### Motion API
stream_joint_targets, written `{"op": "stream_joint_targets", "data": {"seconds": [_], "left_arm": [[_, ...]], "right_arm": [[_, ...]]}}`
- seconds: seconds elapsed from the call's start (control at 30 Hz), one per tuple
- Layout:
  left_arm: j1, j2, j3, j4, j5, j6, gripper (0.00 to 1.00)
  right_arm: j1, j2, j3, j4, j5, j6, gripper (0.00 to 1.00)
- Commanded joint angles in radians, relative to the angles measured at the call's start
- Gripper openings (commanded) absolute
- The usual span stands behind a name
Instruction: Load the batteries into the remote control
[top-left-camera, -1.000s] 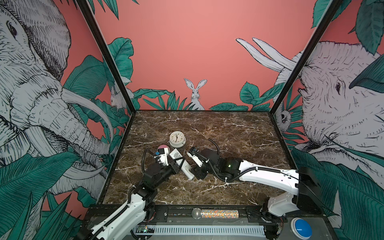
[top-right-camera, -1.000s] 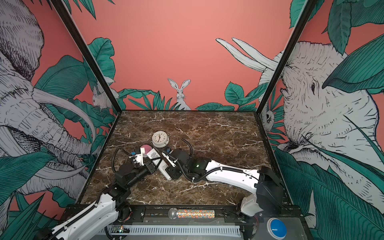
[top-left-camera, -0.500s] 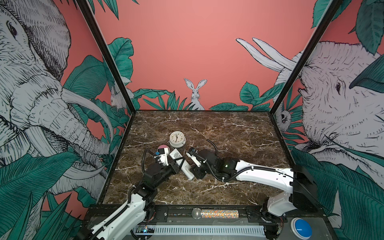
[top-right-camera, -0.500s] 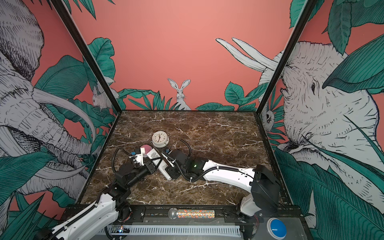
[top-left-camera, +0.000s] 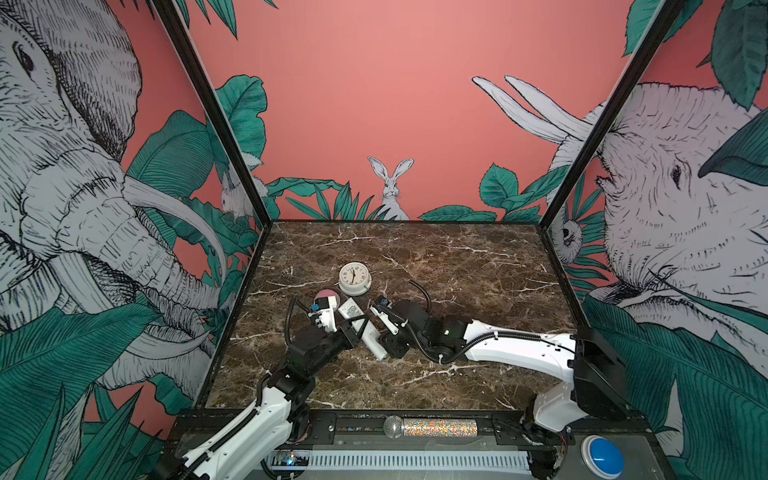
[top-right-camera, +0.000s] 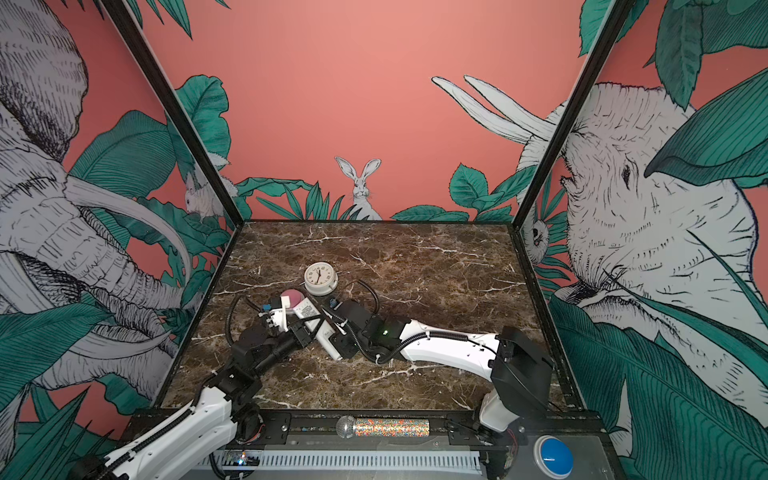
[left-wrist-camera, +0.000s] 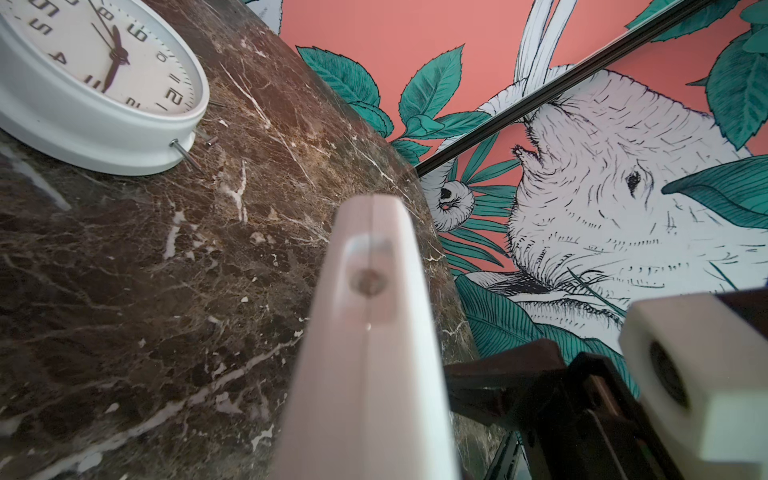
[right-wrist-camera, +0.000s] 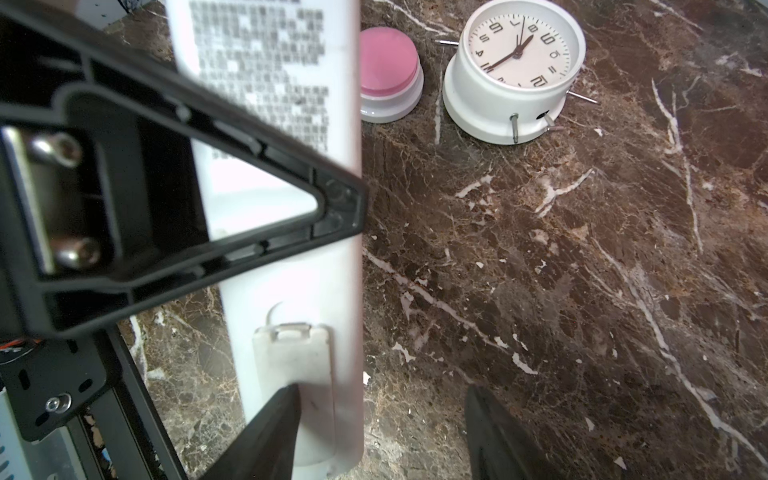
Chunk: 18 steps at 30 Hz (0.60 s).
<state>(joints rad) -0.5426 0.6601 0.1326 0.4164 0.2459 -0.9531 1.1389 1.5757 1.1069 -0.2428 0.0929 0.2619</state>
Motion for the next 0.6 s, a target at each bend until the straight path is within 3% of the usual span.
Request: {"op": "stream_joint_targets", "data": {"seconds": [0.0,0.57], "left_arm": [[-0.003,-0.013,0.016,0.062,0.013,-0.006,0.00],[-0.003,-0.013,0.019,0.061,0.009,-0.005,0.00]], "right_arm": [[-0.004,0.016,0.013,0.010,0.009,0.007,0.64],[-0.003,0.052,0.022,0.001,0.009,0.005,0.64]]}}
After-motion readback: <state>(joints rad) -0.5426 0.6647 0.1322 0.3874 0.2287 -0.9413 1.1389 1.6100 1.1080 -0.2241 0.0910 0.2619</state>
